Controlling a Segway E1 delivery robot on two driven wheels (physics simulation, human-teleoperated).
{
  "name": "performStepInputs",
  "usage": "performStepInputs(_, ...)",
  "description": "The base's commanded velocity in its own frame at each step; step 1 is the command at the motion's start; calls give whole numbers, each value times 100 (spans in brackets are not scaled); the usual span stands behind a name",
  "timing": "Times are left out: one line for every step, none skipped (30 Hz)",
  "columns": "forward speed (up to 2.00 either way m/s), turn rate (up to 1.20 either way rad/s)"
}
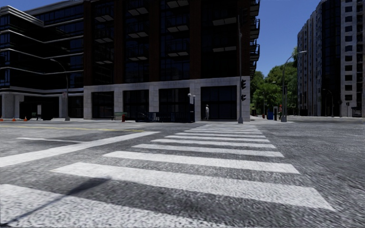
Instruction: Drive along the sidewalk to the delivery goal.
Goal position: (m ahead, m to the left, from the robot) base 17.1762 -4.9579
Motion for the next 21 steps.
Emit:
performStepInputs(200,-37)
performStepInputs(200,-37)
performStepInputs(200,-37)
performStepInputs(200,-37)
performStepInputs(200,-37)
performStepInputs(200,-37)
performStepInputs(200,-37)
performStepInputs(200,-37)
performStepInputs(200,-37)
performStepInputs(200,-37)
performStepInputs(200,-37)
performStepInputs(200,-37)
performStepInputs(200,-37)
performStepInputs(200,-33)
performStepInputs(200,-27)
performStepInputs(200,-24)
performStepInputs(200,-24)
performStepInputs(200,-23)
performStepInputs(200,-21)
performStepInputs(200,-21)
performStepInputs(200,-14)
